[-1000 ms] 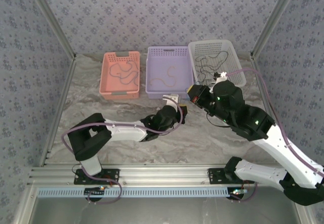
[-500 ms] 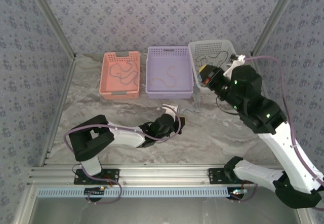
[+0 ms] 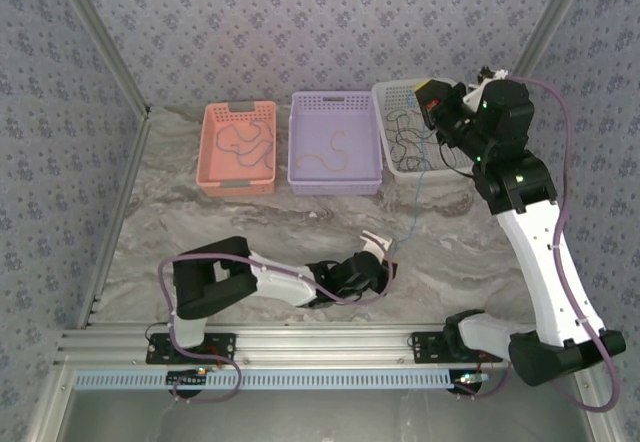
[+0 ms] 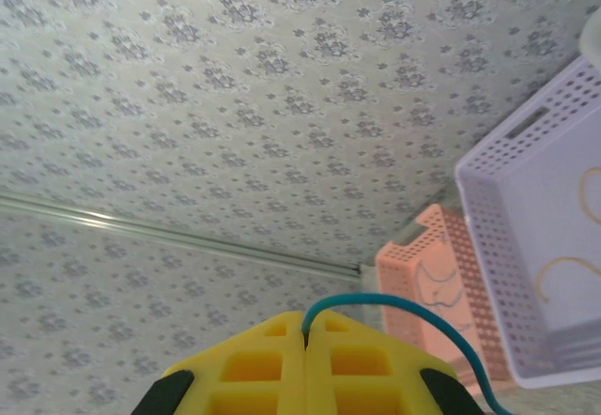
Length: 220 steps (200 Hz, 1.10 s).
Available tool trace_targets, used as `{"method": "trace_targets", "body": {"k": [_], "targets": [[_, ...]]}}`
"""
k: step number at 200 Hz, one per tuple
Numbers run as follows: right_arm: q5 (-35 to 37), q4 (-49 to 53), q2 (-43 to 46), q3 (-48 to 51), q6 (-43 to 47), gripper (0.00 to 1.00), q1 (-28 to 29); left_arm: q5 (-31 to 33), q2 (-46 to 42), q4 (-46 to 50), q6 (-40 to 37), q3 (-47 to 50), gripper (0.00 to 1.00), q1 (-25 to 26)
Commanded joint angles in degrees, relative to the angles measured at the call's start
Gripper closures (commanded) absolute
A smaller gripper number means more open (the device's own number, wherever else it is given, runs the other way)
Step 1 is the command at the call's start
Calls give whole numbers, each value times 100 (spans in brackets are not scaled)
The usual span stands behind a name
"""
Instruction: Untangle the cables
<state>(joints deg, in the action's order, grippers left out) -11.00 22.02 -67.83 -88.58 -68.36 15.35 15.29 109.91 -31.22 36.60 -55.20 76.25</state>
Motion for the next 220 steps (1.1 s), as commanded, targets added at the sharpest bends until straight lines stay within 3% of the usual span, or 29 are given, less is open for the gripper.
{"method": "trace_targets", "body": {"k": [1, 86, 141, 157, 186, 204, 220], "targets": [[-322, -541, -21, -98, -678, 100, -126, 180, 218, 240, -171, -288, 100, 118], [-410, -1032, -53, 312, -1532, 100, -230, 96, 177, 277, -323, -369, 100, 193], [-562, -777, -139, 51, -1299, 100, -295, -115, -37, 93, -16, -193, 100, 46], [-567, -482, -107, 81, -1039, 100, -398, -474, -223, 57, 98, -125, 100, -94], [-617, 125, -59, 469, -422, 100, -814, -1892, -589, -26, 308, -22, 100, -371], [-752, 320, -52, 749, 84, 73, -1195, -2771, -826, 172, 315, -50, 100, -409], [-973, 579, -73, 907, 460, 61, -1507, -3154, -1065, 469, 338, -66, 100, -413]]}}
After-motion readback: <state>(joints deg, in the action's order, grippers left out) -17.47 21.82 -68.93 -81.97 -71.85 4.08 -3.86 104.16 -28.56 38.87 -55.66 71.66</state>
